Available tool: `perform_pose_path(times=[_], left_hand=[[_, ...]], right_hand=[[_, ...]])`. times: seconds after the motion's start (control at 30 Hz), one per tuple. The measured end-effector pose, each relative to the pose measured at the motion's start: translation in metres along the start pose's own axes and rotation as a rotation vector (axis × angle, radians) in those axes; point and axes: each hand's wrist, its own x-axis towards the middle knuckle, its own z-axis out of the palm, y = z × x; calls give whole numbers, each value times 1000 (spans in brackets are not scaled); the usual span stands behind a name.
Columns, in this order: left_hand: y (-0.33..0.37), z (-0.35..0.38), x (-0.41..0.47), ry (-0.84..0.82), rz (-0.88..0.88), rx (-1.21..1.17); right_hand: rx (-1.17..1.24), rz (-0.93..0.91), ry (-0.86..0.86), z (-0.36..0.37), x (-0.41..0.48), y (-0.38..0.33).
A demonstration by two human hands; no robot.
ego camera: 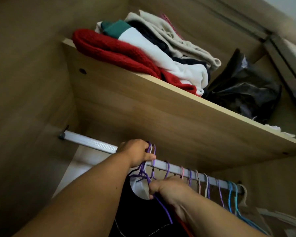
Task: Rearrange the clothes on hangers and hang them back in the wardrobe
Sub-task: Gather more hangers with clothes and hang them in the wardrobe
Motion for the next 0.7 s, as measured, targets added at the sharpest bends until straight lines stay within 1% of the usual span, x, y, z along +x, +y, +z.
perform_pose_path(times=[0.1, 0.27, 0.33, 0.4, 0.47, 0.53, 0.57, 0.63, 0.7], left_hand=[[4, -1, -1, 8, -33, 160], [-1, 5, -12, 182, -32, 341], [-5, 9, -15, 232, -30, 389], [-9, 10, -18, 275, -20, 338], [-15, 10, -23, 243, 32, 282], [-21, 9, -29, 167, 89, 318], [-22, 9, -32, 146, 88, 345], [-20, 6, -37, 144, 36, 363], [-17, 1, -42, 155, -38, 367]], right_hand=[[-23, 48, -29, 1, 6, 5], [-26, 97, -62, 8, 1, 18], [-61, 43, -40, 5, -6, 18], [-138, -5, -20, -2, -2, 18], [-187, 15, 8, -8, 0, 20], [-280, 8, 15, -12, 0, 21], [-304, -5, 22, -14, 0, 23], [-322, -25, 39, -17, -2, 26], [-272, -21, 39, -19, -9, 26]])
